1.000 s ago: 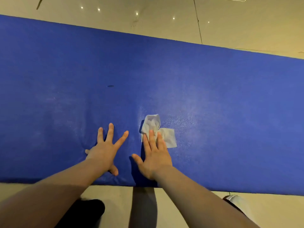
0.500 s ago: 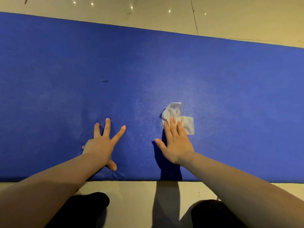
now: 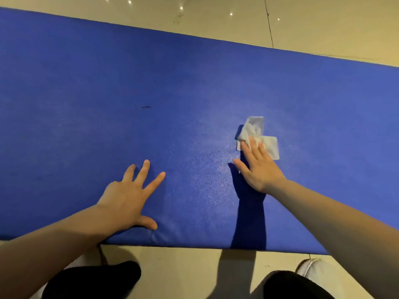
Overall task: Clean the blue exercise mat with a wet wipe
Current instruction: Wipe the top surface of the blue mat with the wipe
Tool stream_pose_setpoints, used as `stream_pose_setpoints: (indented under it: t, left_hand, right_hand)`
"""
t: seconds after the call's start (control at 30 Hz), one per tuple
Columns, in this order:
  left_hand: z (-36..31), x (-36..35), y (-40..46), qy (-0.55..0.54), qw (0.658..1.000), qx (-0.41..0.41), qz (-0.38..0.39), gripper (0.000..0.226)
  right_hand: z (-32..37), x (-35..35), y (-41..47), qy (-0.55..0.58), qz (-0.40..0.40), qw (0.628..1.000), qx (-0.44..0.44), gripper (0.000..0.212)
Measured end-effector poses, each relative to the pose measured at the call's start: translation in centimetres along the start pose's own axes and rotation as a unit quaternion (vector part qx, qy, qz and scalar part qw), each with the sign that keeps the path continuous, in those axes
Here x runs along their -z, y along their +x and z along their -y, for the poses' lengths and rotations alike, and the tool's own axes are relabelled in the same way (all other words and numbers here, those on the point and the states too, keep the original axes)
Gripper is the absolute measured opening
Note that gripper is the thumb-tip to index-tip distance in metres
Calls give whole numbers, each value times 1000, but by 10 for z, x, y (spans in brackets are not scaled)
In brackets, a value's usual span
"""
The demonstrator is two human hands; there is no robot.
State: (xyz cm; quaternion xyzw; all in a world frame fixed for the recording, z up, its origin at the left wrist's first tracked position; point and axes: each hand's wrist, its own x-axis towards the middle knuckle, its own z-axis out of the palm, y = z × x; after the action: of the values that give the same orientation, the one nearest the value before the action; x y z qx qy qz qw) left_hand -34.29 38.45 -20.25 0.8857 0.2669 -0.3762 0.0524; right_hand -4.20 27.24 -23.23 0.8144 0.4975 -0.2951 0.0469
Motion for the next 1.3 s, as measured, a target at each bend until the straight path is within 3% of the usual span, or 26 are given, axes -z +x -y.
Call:
stream_pose_setpoints:
  t: [0.1, 0.13, 0.27, 0.4, 0.5, 0.6, 0.73, 0.8, 0.87, 0.97, 1.07, 1.13, 1.2, 1.3]
  left_hand:
    - [11, 3, 8, -11, 998, 9, -61, 113]
    - [15, 10, 9, -43, 997, -1, -57, 109]
    - [22, 24, 27, -106, 979, 18, -173, 94]
    - [24, 40, 40, -164, 973, 83, -142, 95]
    - [32, 39, 49, -122, 980, 93, -126, 109]
    - [36, 34, 57, -145, 979, 113, -85, 117]
    - [40, 35, 63, -151, 980, 115, -54, 121]
    - [36, 40, 66, -105, 986, 114, -57, 122]
    - [34, 45, 68, -102, 986, 118, -55, 123]
    - [40, 52, 71, -221, 962, 131, -94, 114]
    - [53, 54, 72, -220, 957, 129, -137, 109]
    - [60, 52, 75, -171, 967, 108, -155, 115]
    - [66, 55, 81, -153, 972, 104, -146, 120]
    - [76, 71, 96, -226, 956, 152, -113, 128]
  right_hand:
    - [19, 4, 7, 5, 10, 999, -39, 79]
    - [35, 2, 8, -17, 16, 1000, -6, 79]
    - [104, -20, 12, -68, 37, 982, 173, 73]
    - [105, -23, 23, -118, 43, 967, 220, 75]
    - [62, -9, 31, -85, 2, 989, 117, 98]
    - [13, 9, 32, -35, -18, 999, -16, 74]
    - [15, 11, 39, -6, -39, 996, -78, 80]
    - [45, 4, 41, -37, -35, 999, -4, 83]
    - [84, -4, 36, -69, -21, 989, 132, 89]
    - [120, -8, 39, -96, 43, 967, 232, 73]
    - [102, 5, 54, -84, 26, 974, 208, 74]
    - [66, 15, 65, -81, -13, 984, 157, 94]
    - [26, 27, 69, -77, -25, 994, 76, 108]
    - [-1, 40, 71, -48, -12, 999, -15, 109]
